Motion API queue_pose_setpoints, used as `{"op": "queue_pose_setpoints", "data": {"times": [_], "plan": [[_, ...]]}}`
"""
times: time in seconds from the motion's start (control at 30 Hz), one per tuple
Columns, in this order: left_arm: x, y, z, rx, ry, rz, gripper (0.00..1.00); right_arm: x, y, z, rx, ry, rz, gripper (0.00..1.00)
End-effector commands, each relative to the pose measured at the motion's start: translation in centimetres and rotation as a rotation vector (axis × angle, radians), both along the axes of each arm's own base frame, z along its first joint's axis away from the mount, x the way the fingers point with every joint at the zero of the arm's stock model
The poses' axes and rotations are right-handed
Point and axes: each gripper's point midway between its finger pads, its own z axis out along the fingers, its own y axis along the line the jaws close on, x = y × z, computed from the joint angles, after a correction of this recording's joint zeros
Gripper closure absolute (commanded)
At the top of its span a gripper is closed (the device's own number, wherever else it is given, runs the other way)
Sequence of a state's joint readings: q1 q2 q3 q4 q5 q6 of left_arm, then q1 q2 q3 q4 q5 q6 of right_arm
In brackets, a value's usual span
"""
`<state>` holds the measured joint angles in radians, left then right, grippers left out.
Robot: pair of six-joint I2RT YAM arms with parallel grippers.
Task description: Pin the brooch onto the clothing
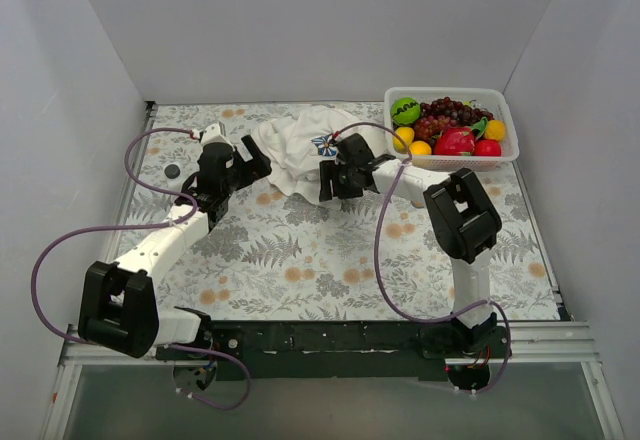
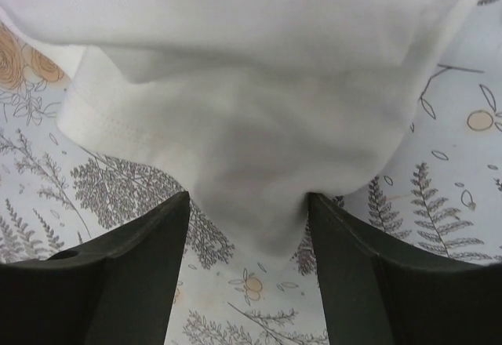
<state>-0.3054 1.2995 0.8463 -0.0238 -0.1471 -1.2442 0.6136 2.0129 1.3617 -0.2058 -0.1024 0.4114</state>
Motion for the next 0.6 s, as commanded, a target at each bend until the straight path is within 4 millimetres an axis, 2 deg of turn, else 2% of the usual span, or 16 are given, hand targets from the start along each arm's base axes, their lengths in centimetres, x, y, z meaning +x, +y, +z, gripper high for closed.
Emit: {"op": "queue_pose_setpoints", "data": {"times": [0.0,0.07,0.1,0.13,0.17,0.23,0.27,0.33,0.37,0.43,0.47,0.53,0.57], "plan": [[0.0,-0.1,2.7,0.002,-0.058,-0.013,0.02,-2.8,-3.1,-6.4,-0.297,0.115,-0.008,0.31],[0.1,0.0,2.8,0.010,-0.058,-0.009,0.02,-3.0,-3.7,-7.1,-0.353,0.122,-0.001,0.49],[0.1,0.1,2.9,0.014,-0.062,-0.005,0.02,-3.5,-4.1,-7.6,-0.376,0.140,0.009,0.53],[0.1,0.3,2.9,0.021,-0.058,-0.001,0.02,-3.5,-4.2,-7.7,-0.385,0.140,0.015,0.64],[0.2,0.4,2.9,0.027,-0.057,0.002,0.02,-3.4,-4.4,-7.7,-0.395,0.134,0.016,0.81],[0.3,0.5,3.2,0.035,-0.057,0.007,0.02,-2.8,-4.3,-6.7,-0.399,0.107,0.035,0.92],[0.4,0.5,3.2,0.040,-0.053,0.007,0.02,-2.3,-3.9,-5.4,-0.384,0.080,0.041,0.99],[0.6,0.3,3.4,0.049,-0.054,-0.003,0.02,-1.1,-2.9,-2.7,-0.349,0.022,0.067,0.99],[0.6,0.3,3.5,0.051,-0.053,-0.006,0.02,0.4,-1.1,1.2,-0.269,-0.054,0.087,0.99],[0.7,0.2,3.4,0.057,-0.047,-0.016,0.02,1.9,0.3,5.9,-0.202,-0.150,0.101,0.99],[0.8,0.1,3.3,0.059,-0.044,-0.018,0.02,3.4,2.0,11.8,-0.096,-0.261,0.112,0.99],[0.7,0.1,3.0,0.063,-0.032,-0.025,0.02,4.4,3.0,18.1,0.001,-0.378,0.113,0.99],[0.7,0.0,2.9,0.063,-0.029,-0.028,0.02,4.2,3.5,23.0,0.092,-0.466,0.128,0.99]]}}
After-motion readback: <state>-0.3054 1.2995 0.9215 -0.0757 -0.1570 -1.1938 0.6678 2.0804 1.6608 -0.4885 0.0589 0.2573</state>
